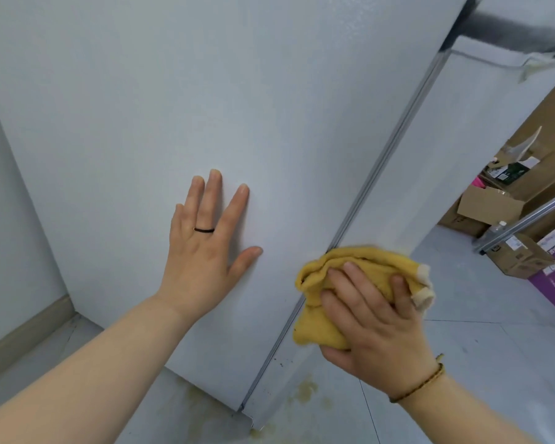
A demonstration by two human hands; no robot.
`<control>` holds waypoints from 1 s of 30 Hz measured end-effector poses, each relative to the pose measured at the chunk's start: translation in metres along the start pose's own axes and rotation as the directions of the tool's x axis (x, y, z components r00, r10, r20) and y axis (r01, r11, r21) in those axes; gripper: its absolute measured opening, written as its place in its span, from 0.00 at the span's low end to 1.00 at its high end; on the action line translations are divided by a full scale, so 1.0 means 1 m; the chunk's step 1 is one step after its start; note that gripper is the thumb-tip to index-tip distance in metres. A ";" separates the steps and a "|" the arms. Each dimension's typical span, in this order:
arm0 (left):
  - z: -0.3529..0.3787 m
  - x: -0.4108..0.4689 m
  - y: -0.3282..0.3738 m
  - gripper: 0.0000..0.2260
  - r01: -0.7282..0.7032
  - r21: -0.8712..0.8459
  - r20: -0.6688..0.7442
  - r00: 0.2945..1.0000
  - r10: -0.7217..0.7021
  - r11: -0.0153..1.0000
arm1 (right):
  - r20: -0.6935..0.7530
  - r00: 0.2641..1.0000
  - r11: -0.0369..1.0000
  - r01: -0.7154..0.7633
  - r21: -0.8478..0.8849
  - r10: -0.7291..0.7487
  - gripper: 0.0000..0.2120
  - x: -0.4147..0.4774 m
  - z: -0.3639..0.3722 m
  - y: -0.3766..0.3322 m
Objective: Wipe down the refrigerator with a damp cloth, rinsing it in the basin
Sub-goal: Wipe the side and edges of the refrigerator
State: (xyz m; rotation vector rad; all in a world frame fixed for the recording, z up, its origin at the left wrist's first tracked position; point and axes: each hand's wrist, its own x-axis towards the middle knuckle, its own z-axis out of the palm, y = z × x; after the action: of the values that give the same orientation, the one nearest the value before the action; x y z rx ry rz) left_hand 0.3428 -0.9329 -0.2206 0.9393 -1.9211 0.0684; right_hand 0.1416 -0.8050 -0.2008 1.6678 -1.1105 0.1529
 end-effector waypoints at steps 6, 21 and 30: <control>0.011 -0.013 -0.011 0.29 -0.039 0.018 -0.021 0.999 0.040 0.999 | -0.045 0.998 0.999 -0.033 0.040 0.035 0.10 -0.037 0.035 -0.056; 0.056 -0.098 -0.019 0.29 0.033 -0.025 0.064 0.997 -0.031 0.999 | -0.034 0.998 0.998 -0.058 -0.006 0.058 0.21 -0.040 0.025 -0.039; 0.041 -0.097 -0.030 0.29 -0.023 -0.012 0.168 0.986 0.024 1.000 | 0.198 0.933 0.948 0.269 0.167 -0.300 0.11 -0.096 0.048 -0.090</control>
State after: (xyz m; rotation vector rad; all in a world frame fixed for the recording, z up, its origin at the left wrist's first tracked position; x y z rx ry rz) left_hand 0.3548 -0.9145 -0.3281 0.9411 -2.0859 -0.0067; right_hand 0.1333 -0.7888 -0.3393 1.9879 -1.0231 -0.1511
